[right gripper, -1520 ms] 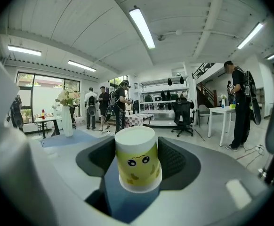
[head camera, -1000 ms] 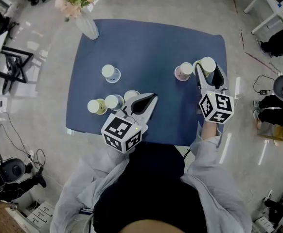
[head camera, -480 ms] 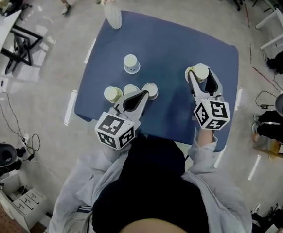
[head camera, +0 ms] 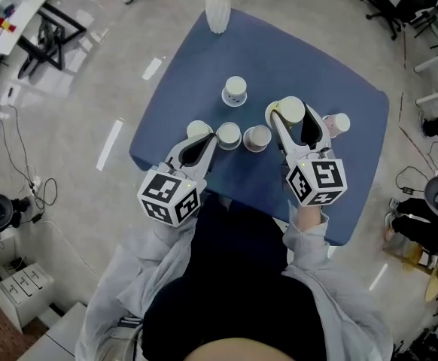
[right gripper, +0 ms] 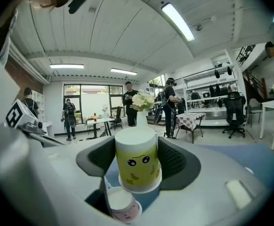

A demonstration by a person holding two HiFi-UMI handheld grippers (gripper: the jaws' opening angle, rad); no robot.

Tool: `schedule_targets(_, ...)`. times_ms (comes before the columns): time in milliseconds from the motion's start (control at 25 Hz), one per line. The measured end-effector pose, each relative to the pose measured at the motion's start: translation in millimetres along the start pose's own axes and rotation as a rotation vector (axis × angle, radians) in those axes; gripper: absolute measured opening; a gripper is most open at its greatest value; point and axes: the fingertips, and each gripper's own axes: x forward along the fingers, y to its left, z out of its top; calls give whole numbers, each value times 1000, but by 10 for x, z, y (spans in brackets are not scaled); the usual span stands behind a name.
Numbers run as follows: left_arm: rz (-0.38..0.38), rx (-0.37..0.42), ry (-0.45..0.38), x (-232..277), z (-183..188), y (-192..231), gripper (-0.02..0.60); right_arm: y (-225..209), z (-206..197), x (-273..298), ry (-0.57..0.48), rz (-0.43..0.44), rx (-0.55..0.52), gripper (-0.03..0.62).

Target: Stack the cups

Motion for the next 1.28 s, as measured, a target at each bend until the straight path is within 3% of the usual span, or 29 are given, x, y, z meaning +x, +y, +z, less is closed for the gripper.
schedule_targets(400, 169, -73, -37, -444, -66, 592, -2, 1078, -144, 469, 60, 273, -7, 287)
schedule_targets(560, 213, -95, -45, -572, -81, 763, -2, 1403, -248, 610, 91, 345, -25, 287)
schedule_targets(920, 282, -138, -52, -817, -190, 995, -2, 1705, -475, 766, 143, 404, -61, 288)
schedule_targets(1280, 283, -146, -39, -819, -234, 1001, -2, 1795, -581, 787, 148, 406, -104, 293)
